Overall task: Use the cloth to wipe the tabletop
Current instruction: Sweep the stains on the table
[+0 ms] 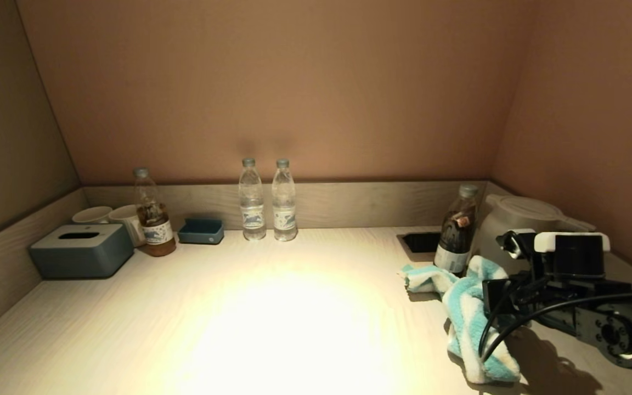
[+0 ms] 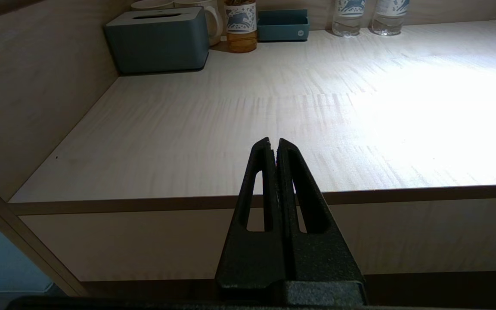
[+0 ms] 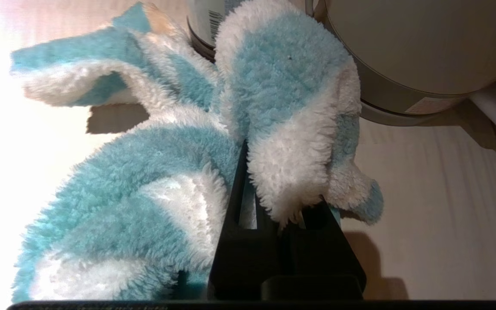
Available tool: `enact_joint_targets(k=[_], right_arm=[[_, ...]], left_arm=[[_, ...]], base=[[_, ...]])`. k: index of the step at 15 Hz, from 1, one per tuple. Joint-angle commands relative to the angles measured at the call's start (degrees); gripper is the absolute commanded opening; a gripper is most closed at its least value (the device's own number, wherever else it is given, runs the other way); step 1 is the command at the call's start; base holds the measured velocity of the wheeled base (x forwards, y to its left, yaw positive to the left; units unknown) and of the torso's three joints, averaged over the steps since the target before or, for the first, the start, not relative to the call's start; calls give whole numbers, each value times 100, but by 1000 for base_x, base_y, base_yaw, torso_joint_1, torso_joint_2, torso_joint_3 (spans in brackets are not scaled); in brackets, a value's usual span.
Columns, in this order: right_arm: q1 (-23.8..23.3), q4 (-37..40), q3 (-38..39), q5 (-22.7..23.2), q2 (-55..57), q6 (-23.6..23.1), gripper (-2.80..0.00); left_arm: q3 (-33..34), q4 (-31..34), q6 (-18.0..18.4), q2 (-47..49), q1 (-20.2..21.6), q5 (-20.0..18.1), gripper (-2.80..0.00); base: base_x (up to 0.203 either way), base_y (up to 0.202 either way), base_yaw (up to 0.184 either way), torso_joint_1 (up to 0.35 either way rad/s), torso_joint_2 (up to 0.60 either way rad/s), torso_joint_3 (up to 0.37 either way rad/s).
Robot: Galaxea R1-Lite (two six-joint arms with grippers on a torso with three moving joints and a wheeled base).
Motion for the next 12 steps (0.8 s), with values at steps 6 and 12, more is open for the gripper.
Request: enact_joint_targets(k=[6,12], right_arm=[[342,68,574,26,-1297,57,-280],[250,1685,-203,-37,-1803,460,-280]], left_arm=[[0,8,0,6,2,0,-280],[0,1,0,6,2,0,-280]], base=[[0,0,0,0,0,0],[0,0,0,0,0,0]])
